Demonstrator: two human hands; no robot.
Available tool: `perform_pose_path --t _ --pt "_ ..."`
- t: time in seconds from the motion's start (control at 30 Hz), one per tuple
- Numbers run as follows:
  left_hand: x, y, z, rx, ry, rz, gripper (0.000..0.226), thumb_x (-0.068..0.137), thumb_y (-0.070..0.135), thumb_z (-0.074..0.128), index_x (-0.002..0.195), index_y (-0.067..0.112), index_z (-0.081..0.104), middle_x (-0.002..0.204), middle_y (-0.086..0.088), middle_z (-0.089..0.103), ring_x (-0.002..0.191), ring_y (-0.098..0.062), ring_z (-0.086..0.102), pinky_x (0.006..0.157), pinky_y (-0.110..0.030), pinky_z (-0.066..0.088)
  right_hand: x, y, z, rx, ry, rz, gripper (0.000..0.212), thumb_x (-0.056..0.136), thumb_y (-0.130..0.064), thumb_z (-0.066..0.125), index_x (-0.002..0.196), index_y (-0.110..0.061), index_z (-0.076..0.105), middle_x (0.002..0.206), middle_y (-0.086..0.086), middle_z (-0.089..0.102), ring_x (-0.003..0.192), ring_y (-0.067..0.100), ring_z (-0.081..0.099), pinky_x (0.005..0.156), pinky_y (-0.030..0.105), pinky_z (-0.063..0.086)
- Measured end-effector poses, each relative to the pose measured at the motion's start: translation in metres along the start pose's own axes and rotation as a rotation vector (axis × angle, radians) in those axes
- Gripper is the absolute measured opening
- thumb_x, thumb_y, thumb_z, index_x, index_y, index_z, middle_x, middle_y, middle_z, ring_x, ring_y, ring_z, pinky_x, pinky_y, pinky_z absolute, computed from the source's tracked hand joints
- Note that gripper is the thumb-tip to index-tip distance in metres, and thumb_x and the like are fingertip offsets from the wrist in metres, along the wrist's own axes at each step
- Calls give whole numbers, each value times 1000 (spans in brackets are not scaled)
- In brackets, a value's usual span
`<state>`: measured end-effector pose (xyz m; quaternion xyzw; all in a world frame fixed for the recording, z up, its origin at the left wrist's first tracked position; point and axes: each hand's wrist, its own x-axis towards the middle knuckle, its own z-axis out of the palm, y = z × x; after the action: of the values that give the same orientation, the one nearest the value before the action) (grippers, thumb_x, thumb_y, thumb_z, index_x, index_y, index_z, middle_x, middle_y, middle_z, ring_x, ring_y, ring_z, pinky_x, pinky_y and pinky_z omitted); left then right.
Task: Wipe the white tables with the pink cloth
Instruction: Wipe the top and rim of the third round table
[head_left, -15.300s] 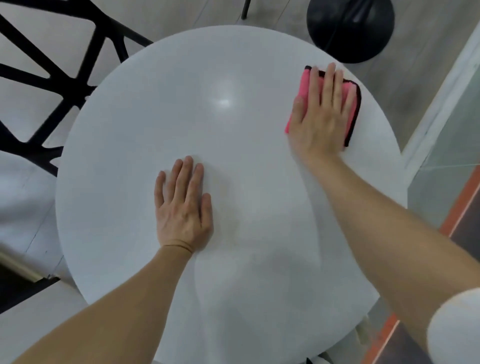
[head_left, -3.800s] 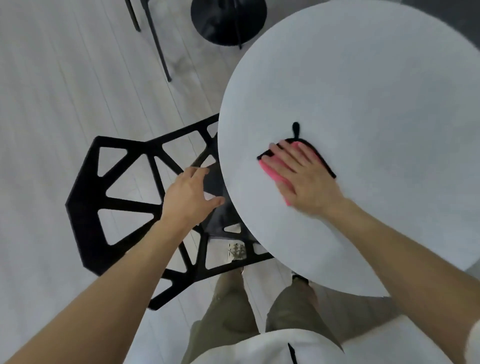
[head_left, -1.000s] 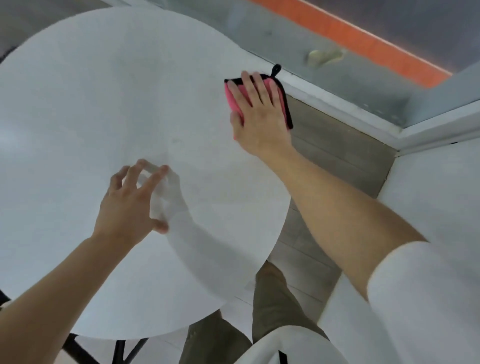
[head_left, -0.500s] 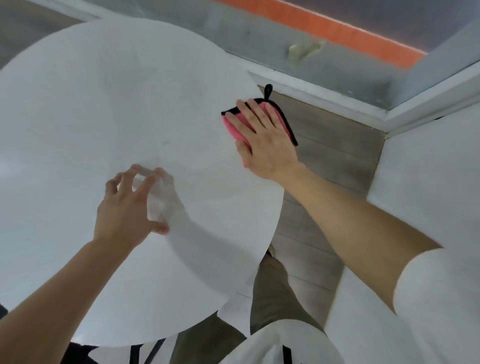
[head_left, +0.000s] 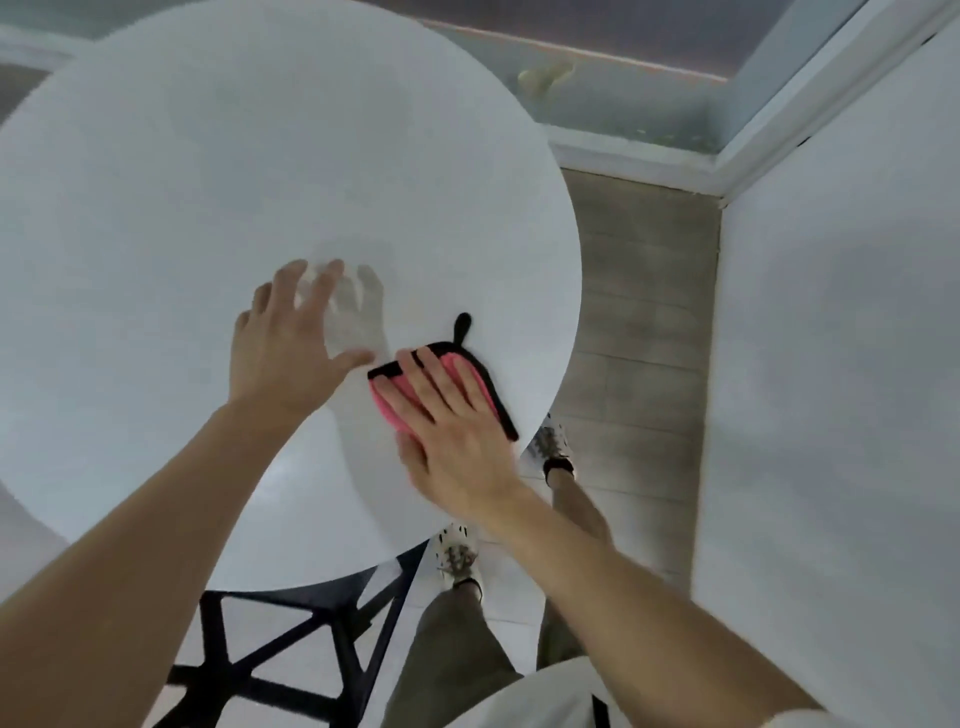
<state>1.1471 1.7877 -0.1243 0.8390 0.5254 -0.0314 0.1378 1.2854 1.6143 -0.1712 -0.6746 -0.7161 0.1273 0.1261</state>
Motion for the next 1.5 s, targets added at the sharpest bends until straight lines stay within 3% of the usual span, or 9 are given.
perform_pose_path --t 0.1,0.3,0.43,0.57,0.73,0.9,1.03,1.23,1.5 --pt "-48 -16 10 -28 -15 99 97 86 58 85 165 30 37 166 -8 38 146 -39 45 115 -61 44 4 72 -17 -173 -10 -54 60 113 -38 41 171 -29 31 179 5 26 167 27 17 135 54 15" --pt "-108 -57 33 53 157 200 59 109 54 49 155 17 53 160 -17 46 149 -41 44 122 -59 34 82 148 -48 -210 -12 476 67 111 -47 16 175 -29 8 183 8 5 169 27 0 136 52 -2" --pt "-121 -80 47 54 278 65 44 115 37 42 147 13 60 154 -19 49 143 -42 47 120 -56 34 62 42 -10 -179 96 502 66 112 -40 23 175 -23 14 182 15 8 169 33 4 135 57 4" --pt "-123 -85 43 63 293 113 40 114 35 50 143 11 61 149 -17 55 135 -41 53 117 -55 37 -10 -97 32 -25 -43 54 61 114 -33 33 174 -22 22 181 14 11 169 33 0 134 58 8" --pt "-128 -95 17 11 175 111 60 102 59 60 145 17 62 150 -11 53 139 -38 49 118 -55 37 -47 -27 12 -110 -103 -148 66 109 -37 45 172 -31 28 179 6 24 168 30 14 134 56 13" --pt "-146 -111 0 52 -32 64 99 73 92 62 150 29 53 157 -6 43 147 -38 39 122 -60 34 16 87 -25 -190 -30 352 65 113 -47 27 174 -33 12 183 5 7 169 25 2 136 51 2" --pt "-152 -134 -9 94 -196 1 124 63 83 85 166 39 31 168 0 26 153 -38 28 118 -68 38 28 21 -3 -158 104 620 67 111 -41 23 175 -22 15 182 15 7 169 32 5 136 55 3" --pt "-150 -151 -13 194 -395 45 155 57 65 100 173 42 -1 180 2 -6 165 -34 6 120 -68 39 -6 -193 63 10 -66 91 63 114 -36 29 174 -18 19 181 16 7 169 36 -3 134 57 4" --pt "-148 -140 -22 258 -355 32 152 55 59 102 172 43 6 178 7 1 161 -29 14 104 -61 52 -57 -61 39 -146 69 66 58 113 -35 40 171 -26 33 179 9 24 168 29 15 134 56 16"
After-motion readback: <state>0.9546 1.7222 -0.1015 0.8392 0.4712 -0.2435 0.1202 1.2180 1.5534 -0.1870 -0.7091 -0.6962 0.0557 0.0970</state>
